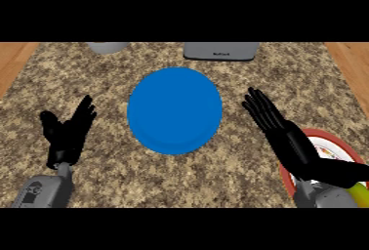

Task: Pick the pear from the plate and place it in the plate

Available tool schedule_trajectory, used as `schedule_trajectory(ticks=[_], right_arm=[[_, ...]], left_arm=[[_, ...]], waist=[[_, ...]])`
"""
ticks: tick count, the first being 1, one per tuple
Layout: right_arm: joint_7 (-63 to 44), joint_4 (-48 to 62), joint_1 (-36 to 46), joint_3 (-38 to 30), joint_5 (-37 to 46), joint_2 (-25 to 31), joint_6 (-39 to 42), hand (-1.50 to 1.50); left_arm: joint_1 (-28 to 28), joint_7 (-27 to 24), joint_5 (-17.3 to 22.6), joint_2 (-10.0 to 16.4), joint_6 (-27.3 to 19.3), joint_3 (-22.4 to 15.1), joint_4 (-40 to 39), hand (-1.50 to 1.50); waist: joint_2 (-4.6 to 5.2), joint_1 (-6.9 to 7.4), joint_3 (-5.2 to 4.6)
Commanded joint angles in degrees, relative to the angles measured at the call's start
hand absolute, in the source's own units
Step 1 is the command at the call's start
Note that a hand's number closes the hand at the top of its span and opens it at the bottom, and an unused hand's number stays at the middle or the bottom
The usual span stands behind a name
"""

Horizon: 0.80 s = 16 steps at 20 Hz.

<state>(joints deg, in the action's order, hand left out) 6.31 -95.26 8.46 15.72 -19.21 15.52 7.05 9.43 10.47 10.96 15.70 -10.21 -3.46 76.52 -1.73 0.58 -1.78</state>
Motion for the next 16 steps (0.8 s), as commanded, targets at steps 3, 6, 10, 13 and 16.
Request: schedule_trajectory(ticks=[3,6,10,13,16], right_arm=[[-9.3,7.5,-0.3,-5.0,-3.4,4.4,0.5,1.5],[-19.8,12.3,-1.0,-8.0,-6.8,7.9,-1.2,1.5],[-6.9,15.5,-4.8,-10.9,13.7,11.4,-15.8,-1.5],[5.6,14.6,-13.1,-10.5,15.5,9.9,-15.1,-1.5],[6.0,9.3,-15.0,-12.9,15.5,11.4,-13.7,-1.5]], left_arm=[[-3.0,-7.4,-2.6,0.4,1.0,-1.1,3.6,0.0],[-2.7,-13.5,-4.1,4.3,3.7,0.2,2.8,0.0],[-6.9,-15.9,-2.9,2.7,5.6,-1.0,2.6,0.0],[-5.6,-15.4,-2.2,2.6,6.5,0.0,2.1,0.0],[-7.3,-16.2,-1.4,3.6,9.8,1.4,2.5,0.0]], waist=[[1.73,0.19,1.76],[2.02,-0.02,1.64],[1.83,-0.78,1.78],[1.66,-1.31,1.81],[1.64,-0.88,1.77]])
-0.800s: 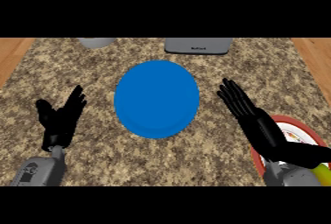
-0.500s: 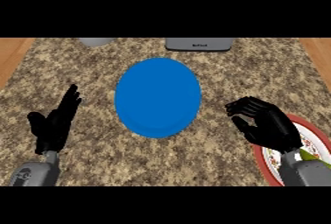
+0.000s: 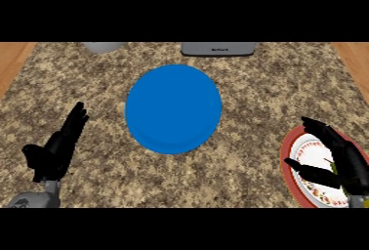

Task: Pick the pear from the plate and place it in the plate

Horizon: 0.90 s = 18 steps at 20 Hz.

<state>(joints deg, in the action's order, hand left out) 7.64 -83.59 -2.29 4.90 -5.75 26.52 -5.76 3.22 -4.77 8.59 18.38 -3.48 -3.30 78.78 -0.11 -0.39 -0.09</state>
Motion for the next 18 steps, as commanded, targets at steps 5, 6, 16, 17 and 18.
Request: schedule_trajectory(ticks=[5,6,16,17,18], right_arm=[[4.4,-9.7,-14.6,-5.6,5.8,4.8,-4.4,-1.5],[-1.1,-11.9,-11.5,-6.0,6.5,4.7,-4.8,-1.5],[-17.6,-14.8,-16.3,-5.5,13.6,22.9,9.1,-1.5],[-22.1,-17.6,-15.5,-5.0,13.5,24.7,11.0,-1.5],[-24.7,-18.2,-15.2,-4.1,14.1,24.1,11.5,-1.5]], left_arm=[[-0.4,-0.9,-0.7,0.5,0.8,2.0,0.0,0.0],[0.2,-4.3,-1.8,-1.4,1.6,1.3,-4.0,0.0],[-1.6,-3.5,-1.5,-0.4,3.2,1.3,-1.1,0.0],[-0.1,-2.7,-0.8,0.6,3.8,2.4,-1.9,0.0],[0.3,-0.8,-1.0,0.3,3.3,2.0,-1.0,0.0]], waist=[[-0.11,-0.47,0.06],[0.03,-0.17,0.04],[0.09,0.36,-0.02],[0.13,0.32,-0.07],[0.1,0.39,-0.01]])
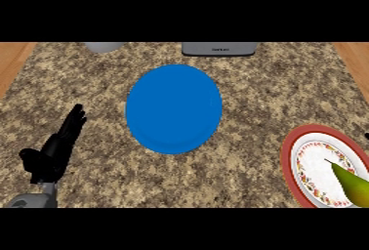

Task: Pick the pear from the plate and place it in the plate

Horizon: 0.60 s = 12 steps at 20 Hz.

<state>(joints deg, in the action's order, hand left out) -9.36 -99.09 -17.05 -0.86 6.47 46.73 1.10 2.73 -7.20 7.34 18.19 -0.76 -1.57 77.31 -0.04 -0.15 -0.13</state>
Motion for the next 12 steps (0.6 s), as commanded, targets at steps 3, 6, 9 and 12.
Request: schedule_trajectory(ticks=[3,6,9,12], right_arm=[[-11.6,-3.1,1.5,0.9,-0.1,4.0,9.6,-1.5],[-15.5,-3.4,2.3,0.8,-0.5,4.2,13.4,-1.5],[-19.2,-0.2,6.6,2.1,2.8,1.8,14.7,-1.5],[-16.1,0.2,3.0,0.8,6.9,-0.2,15.3,-1.5]], left_arm=[[0.6,-0.9,-1.3,-1.5,-0.9,0.4,-1.6,0.0],[2.2,-1.8,-0.1,-0.9,1.1,2.3,-4.1,0.0],[0.2,-0.3,-1.1,-0.4,1.5,1.8,0.1,0.0],[1.7,-2.9,-2.9,-2.8,0.8,1.7,-4.1,0.0]], waist=[[0.05,0.06,0.08],[0.07,-0.1,0.07],[0.06,0.38,0.11],[0.02,-0.14,0.11]])
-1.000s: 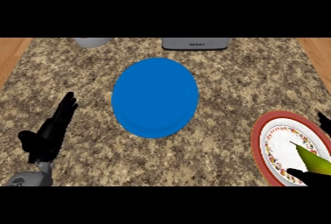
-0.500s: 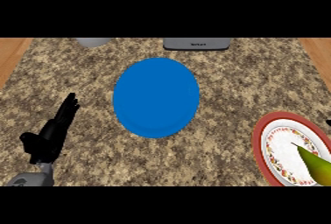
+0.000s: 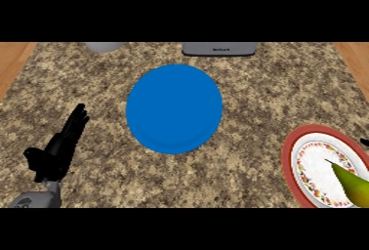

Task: Pick the pear from the plate and place it in the plate

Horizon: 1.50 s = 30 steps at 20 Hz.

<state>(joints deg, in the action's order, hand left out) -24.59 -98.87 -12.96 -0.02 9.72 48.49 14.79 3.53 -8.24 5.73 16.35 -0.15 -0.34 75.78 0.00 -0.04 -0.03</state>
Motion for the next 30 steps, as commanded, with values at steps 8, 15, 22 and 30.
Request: schedule_trajectory(ticks=[8,15,22,30], right_arm=[[5.0,15.0,7.1,-2.0,7.3,-1.4,9.9,-1.5],[4.5,17.8,10.8,-0.2,15.9,-6.3,10.7,-1.5],[4.4,26.4,15.2,2.1,25.5,-14.2,5.2,-1.5],[17.4,30.8,11.4,3.0,27.0,-15.1,4.5,1.5]], left_arm=[[0.8,0.6,-0.7,0.9,3.5,2.5,-0.4,0.0],[0.5,1.7,-2.6,-2.2,1.6,2.8,1.0,0.0],[-0.1,3.6,-4.0,-3.0,2.3,2.5,4.3,0.0],[-1.4,2.3,-3.7,-2.6,4.2,3.9,2.5,0.0]], waist=[[0.03,0.15,0.04],[0.01,0.15,0.04],[0.02,0.32,0.05],[0.01,0.24,0.06]])
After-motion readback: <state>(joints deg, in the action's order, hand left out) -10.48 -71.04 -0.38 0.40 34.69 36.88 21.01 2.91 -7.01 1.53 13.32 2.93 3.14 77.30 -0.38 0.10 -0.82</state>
